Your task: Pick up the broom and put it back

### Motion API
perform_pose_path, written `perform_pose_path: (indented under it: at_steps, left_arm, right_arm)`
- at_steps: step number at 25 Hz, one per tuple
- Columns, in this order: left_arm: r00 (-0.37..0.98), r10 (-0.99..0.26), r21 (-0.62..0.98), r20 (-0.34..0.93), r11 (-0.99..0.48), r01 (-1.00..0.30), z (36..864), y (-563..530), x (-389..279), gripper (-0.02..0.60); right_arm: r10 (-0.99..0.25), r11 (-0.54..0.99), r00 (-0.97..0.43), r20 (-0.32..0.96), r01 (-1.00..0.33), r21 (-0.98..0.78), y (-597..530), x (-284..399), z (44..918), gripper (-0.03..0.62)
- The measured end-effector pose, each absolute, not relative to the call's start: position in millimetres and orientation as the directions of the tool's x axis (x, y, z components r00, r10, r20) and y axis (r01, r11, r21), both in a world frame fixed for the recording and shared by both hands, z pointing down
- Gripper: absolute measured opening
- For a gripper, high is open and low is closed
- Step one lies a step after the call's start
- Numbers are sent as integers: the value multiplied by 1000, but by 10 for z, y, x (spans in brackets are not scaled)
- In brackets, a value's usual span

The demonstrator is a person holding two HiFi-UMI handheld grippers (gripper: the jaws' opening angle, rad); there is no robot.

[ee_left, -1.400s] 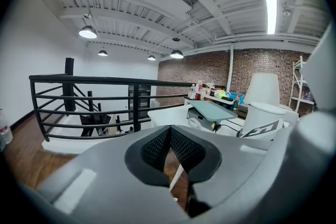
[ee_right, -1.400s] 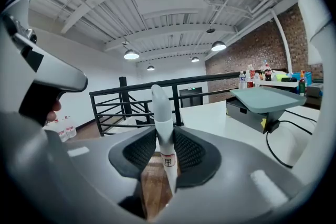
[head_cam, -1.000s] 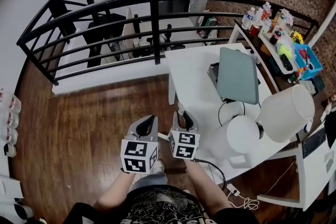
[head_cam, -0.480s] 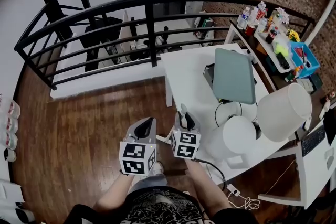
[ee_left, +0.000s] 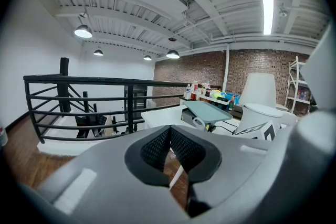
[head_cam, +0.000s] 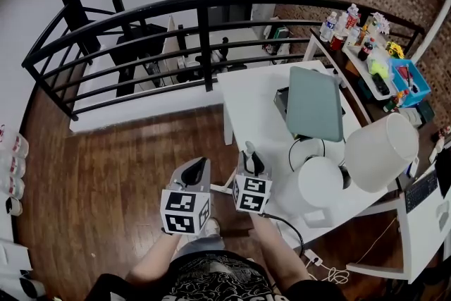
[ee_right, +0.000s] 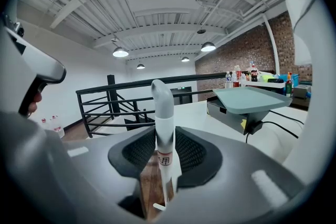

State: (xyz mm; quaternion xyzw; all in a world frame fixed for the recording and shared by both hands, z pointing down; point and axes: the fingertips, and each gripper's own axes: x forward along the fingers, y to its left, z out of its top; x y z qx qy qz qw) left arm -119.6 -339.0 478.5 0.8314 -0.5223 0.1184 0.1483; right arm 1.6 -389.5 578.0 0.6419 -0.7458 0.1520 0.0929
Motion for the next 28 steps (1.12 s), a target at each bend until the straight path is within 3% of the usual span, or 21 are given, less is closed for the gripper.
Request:
perform_pose_path:
  at_steps: [28]
  left_arm:
    - [442,-829,129,342,-425,-896,4734,-3145,-1048,5]
  right_arm:
    - [-916,169,-204,346,-977,-127,-3472,77,5802,163]
